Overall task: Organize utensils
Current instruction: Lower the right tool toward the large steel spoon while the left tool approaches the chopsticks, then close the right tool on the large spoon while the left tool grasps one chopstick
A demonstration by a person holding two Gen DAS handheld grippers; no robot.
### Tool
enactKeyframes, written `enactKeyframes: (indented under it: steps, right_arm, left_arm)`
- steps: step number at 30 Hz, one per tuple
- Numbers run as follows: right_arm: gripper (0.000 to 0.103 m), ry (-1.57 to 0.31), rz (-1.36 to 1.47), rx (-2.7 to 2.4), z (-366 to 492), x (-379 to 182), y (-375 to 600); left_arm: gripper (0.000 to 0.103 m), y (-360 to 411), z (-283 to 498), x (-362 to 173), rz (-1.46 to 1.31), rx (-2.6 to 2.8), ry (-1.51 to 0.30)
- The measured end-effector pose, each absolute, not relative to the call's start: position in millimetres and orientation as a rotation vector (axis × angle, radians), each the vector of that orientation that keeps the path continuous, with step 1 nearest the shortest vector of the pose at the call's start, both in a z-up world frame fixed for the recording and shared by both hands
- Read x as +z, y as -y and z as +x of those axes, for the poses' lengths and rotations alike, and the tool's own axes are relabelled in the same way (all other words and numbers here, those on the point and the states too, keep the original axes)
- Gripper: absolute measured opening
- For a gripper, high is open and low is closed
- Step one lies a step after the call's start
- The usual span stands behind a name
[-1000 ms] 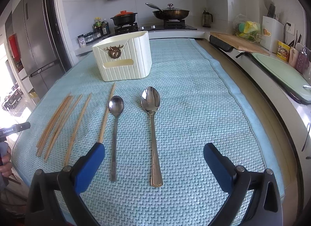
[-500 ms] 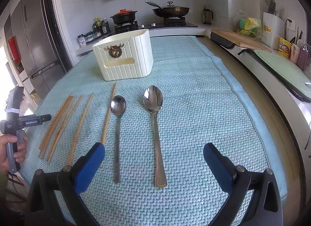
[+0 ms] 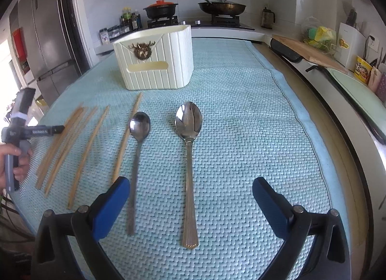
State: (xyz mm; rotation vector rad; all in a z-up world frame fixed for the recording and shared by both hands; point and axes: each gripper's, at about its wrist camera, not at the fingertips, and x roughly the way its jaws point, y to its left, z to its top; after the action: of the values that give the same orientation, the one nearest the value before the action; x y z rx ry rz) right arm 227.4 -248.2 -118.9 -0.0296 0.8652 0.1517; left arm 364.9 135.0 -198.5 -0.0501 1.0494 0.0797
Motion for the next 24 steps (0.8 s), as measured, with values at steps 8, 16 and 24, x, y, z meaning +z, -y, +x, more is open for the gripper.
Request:
enactKeyframes:
  steps: [8, 16, 24]
  right_arm:
    - [0.094, -0.955, -0.129, 0.174, 275.8, -149.0, 240.0]
    - [0.086, -1.005, -0.132, 0.218, 324.1, -155.1, 228.6]
    - [0.060, -1.031, -0.129, 0.211, 348.1, -147.5, 221.4]
  left_arm:
    - [0.103, -147.2, 385.9, -197.2, -0.024, 0.038, -1.107]
    - [0.103, -159.2, 436.4, -193.1, -0.012, 0.022, -1.186]
    - [0.067, -131.3, 469.7, -175.6, 0.044, -0.033, -1.212]
